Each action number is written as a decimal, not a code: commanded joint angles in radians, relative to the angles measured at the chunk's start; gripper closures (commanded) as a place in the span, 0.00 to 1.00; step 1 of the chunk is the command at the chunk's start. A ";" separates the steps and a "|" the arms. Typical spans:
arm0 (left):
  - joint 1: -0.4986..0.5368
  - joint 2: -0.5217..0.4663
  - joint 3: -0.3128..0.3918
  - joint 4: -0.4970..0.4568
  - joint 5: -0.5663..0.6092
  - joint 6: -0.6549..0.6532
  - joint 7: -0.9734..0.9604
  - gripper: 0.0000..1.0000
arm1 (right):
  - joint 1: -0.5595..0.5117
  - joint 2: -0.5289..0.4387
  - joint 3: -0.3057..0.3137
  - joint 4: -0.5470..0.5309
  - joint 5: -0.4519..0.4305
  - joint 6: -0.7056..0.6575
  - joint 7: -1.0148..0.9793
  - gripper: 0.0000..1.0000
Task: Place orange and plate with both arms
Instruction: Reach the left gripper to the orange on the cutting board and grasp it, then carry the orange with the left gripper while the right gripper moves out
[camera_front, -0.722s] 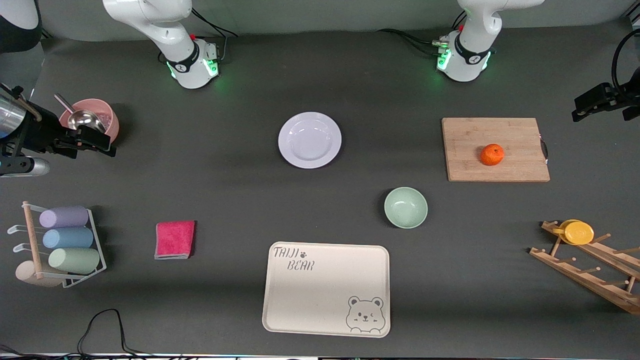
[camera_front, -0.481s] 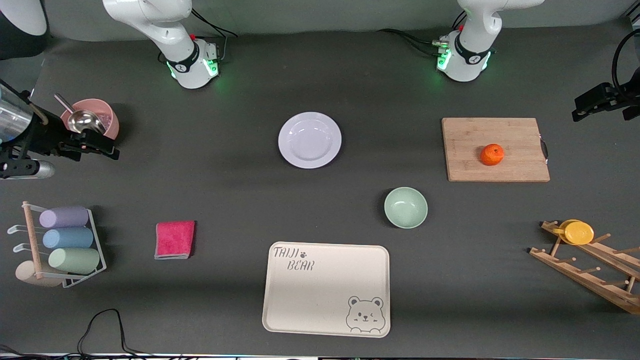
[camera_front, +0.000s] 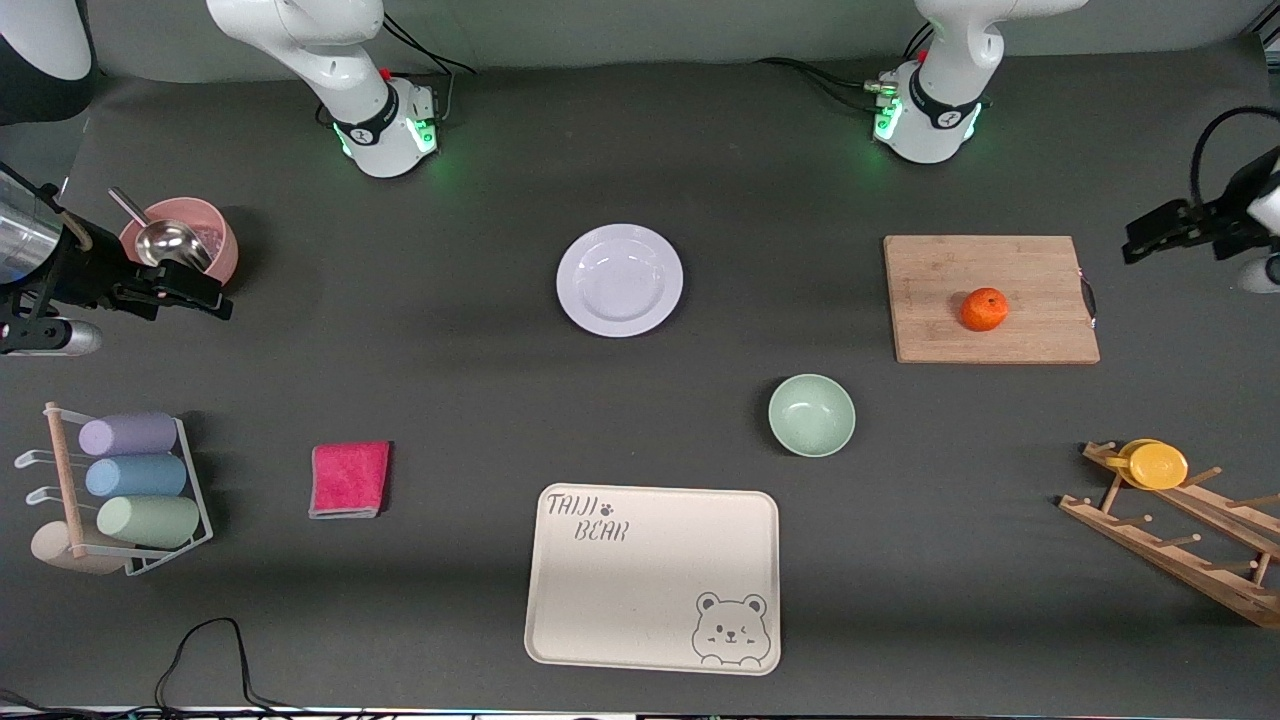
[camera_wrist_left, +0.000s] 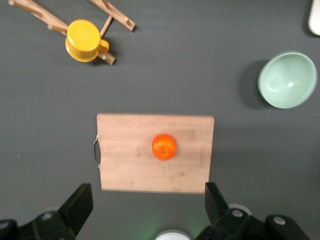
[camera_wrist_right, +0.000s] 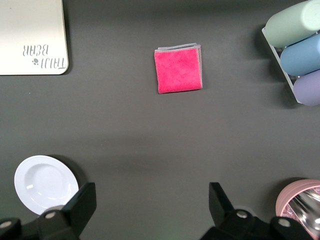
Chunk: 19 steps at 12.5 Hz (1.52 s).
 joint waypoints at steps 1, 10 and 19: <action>0.010 -0.172 -0.002 -0.449 -0.005 0.348 0.004 0.00 | -0.013 -0.031 0.011 -0.010 0.002 -0.005 -0.039 0.00; 0.036 0.199 -0.002 -0.829 -0.007 1.168 -0.002 0.00 | 0.124 -0.019 -0.127 -0.001 0.002 -0.005 -0.053 0.00; 0.026 0.222 -0.005 -0.832 -0.007 1.176 -0.048 0.69 | 0.127 0.023 -0.125 0.021 0.014 -0.002 -0.039 0.00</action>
